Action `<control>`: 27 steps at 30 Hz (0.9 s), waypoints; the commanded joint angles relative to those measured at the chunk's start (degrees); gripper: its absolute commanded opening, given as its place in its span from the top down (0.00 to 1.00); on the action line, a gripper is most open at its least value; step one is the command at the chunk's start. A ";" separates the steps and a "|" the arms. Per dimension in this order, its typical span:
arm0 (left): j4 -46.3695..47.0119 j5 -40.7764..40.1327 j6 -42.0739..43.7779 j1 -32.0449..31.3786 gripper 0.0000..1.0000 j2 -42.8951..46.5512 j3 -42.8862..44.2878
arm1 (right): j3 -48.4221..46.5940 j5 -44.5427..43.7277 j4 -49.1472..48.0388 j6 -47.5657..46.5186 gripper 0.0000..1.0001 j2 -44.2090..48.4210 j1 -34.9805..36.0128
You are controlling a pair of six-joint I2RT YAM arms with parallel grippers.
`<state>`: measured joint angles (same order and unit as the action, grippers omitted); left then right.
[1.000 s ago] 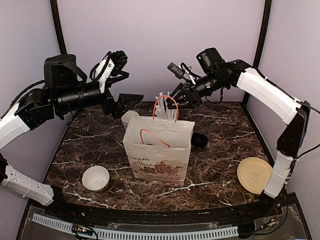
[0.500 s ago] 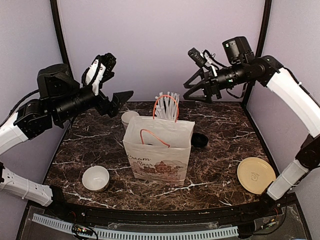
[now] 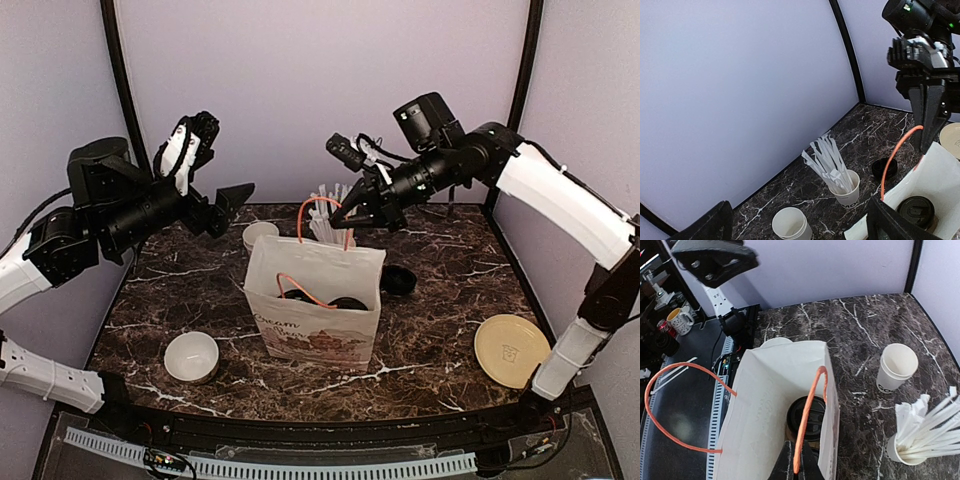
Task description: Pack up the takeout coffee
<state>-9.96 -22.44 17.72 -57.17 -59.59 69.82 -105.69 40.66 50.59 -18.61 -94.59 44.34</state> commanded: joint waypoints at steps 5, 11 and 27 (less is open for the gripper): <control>2.96 -2.86 2.41 0.83 0.05 0.95 -1.72 | 0.77 5.03 7.79 -9.82 1.00 1.96 16.88; 3.55 -3.32 2.89 1.06 0.05 1.00 -1.71 | 0.53 3.35 13.30 -15.25 1.00 0.43 25.04; 4.03 -3.49 3.46 1.09 0.05 2.73 -2.99 | -0.94 -2.85 14.60 -16.77 1.00 -0.24 24.11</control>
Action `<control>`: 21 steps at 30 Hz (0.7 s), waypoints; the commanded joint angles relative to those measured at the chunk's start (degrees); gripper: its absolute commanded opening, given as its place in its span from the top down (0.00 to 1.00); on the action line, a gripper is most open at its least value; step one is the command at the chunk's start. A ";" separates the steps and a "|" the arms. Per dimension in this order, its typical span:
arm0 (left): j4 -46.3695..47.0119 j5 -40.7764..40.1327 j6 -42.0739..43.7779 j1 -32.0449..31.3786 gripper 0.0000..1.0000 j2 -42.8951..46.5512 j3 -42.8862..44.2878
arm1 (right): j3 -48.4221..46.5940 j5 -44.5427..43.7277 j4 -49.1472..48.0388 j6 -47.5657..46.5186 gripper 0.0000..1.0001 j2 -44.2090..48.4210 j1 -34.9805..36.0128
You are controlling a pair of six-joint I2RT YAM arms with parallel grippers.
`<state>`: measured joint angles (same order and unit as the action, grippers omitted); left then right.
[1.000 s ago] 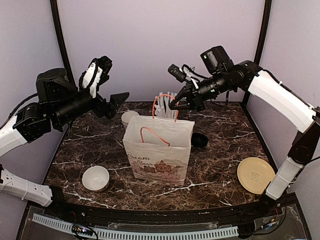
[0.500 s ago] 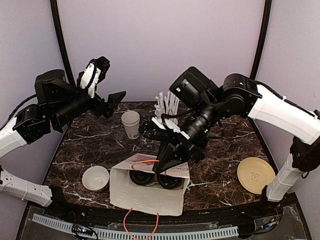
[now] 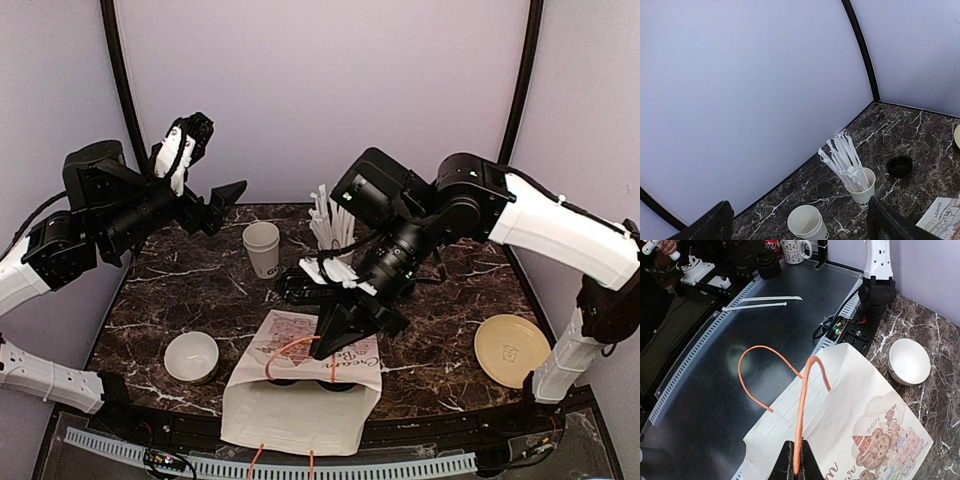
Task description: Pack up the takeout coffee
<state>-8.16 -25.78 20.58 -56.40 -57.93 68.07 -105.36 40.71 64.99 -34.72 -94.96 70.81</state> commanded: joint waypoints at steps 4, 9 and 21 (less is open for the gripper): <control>2.57 0.08 0.76 0.40 0.05 0.99 -1.72 | -2.01 -3.74 -1.36 0.03 1.00 0.98 -7.03; 2.80 0.66 0.69 0.48 0.05 0.84 -2.63 | 0.04 -8.49 -5.10 0.72 1.00 1.61 -11.31; 3.43 1.71 0.12 0.57 0.04 0.89 -4.41 | -0.17 -14.50 -11.59 4.22 0.87 -0.23 -19.47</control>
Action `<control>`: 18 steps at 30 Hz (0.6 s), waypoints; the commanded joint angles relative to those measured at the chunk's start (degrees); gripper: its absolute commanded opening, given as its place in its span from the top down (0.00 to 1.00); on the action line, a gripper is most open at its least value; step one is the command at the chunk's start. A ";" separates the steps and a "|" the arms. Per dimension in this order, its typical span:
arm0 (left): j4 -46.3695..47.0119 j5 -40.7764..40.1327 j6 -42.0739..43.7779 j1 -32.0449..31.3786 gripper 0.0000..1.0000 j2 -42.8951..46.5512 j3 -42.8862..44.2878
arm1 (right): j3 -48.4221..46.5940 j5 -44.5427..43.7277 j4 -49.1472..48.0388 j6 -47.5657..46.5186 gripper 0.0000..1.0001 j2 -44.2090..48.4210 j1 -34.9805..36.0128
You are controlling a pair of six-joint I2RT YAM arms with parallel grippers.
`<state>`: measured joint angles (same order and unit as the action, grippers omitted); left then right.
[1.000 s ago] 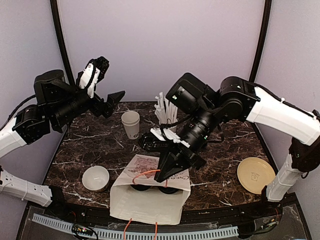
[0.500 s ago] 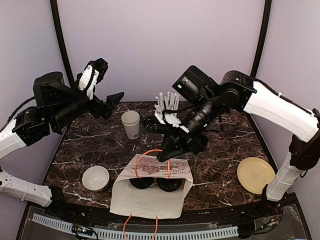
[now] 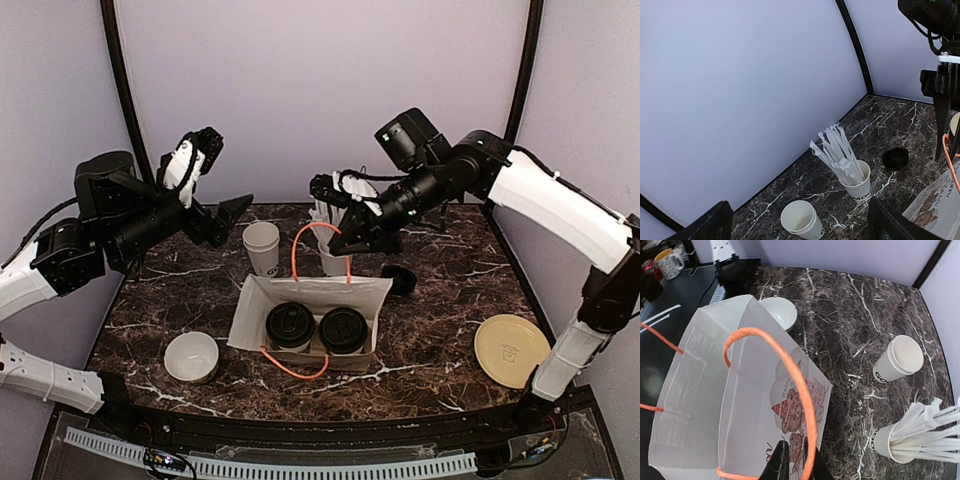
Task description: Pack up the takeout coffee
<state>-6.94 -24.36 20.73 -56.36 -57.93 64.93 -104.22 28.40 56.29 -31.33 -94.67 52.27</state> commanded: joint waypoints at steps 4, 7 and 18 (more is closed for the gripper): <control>2.09 0.46 -2.46 1.30 0.01 -0.51 -1.74 | -2.30 -3.38 -2.47 0.87 0.73 -1.53 -2.08; -1.02 4.01 -7.28 3.51 0.05 -3.74 1.55 | -3.51 -3.08 -1.50 0.92 0.57 -1.47 -3.33; -8.32 13.46 -16.45 11.26 0.14 -17.56 15.10 | -7.17 4.99 1.29 -0.62 0.39 2.18 -13.88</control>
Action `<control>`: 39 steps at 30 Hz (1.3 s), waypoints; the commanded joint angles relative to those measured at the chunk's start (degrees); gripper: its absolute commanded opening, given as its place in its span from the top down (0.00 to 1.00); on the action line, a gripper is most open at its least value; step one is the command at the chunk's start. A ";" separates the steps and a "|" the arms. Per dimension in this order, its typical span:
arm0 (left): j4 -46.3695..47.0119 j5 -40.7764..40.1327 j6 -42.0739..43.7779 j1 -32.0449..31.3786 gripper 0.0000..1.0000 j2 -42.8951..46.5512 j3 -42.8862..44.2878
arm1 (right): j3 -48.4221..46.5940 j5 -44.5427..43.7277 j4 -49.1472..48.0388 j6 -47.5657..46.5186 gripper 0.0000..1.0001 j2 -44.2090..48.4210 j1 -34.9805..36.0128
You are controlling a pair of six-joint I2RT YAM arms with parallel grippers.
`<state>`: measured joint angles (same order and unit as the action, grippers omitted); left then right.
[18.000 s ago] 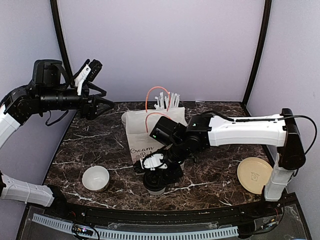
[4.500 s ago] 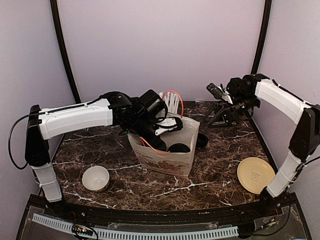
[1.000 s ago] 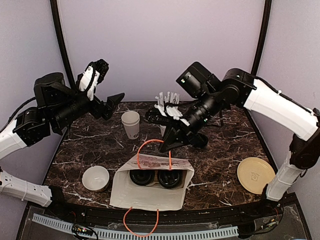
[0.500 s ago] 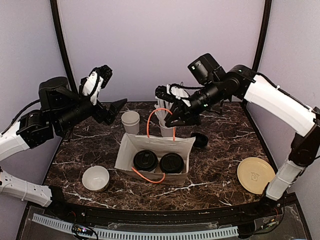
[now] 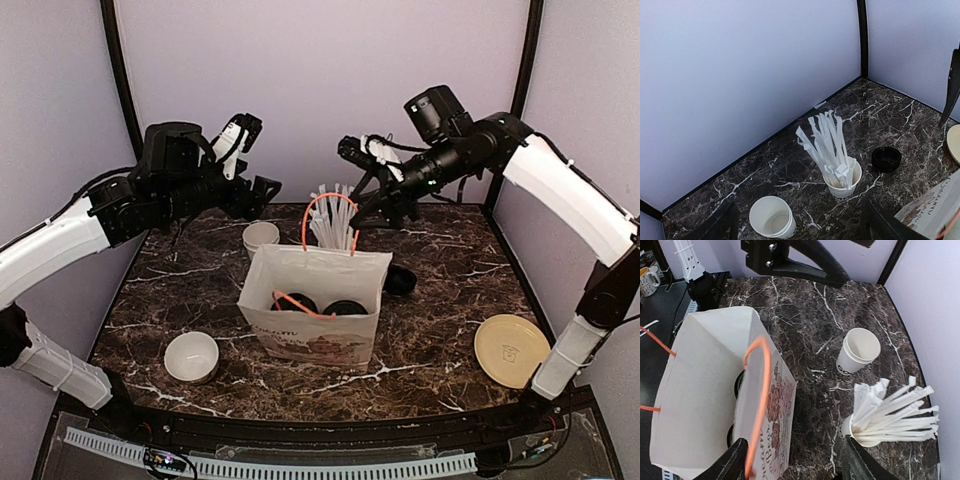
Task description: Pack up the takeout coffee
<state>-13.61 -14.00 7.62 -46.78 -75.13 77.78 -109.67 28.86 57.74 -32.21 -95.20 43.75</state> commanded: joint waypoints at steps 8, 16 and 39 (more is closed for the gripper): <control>-0.98 1.93 -0.53 5.10 0.08 -1.70 2.46 | 2.46 10.76 -10.34 8.74 0.41 -1.57 -16.04; -2.56 1.15 1.99 5.64 0.08 -2.34 3.12 | 1.97 9.66 -16.32 13.37 0.45 -10.07 -18.82; -2.47 0.96 1.23 8.81 0.07 -3.56 4.14 | -8.34 8.95 -24.45 25.46 0.64 -27.11 -20.54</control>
<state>-16.43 -13.85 9.67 -38.48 -79.15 80.77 -115.26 37.50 36.03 -8.80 -120.07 23.53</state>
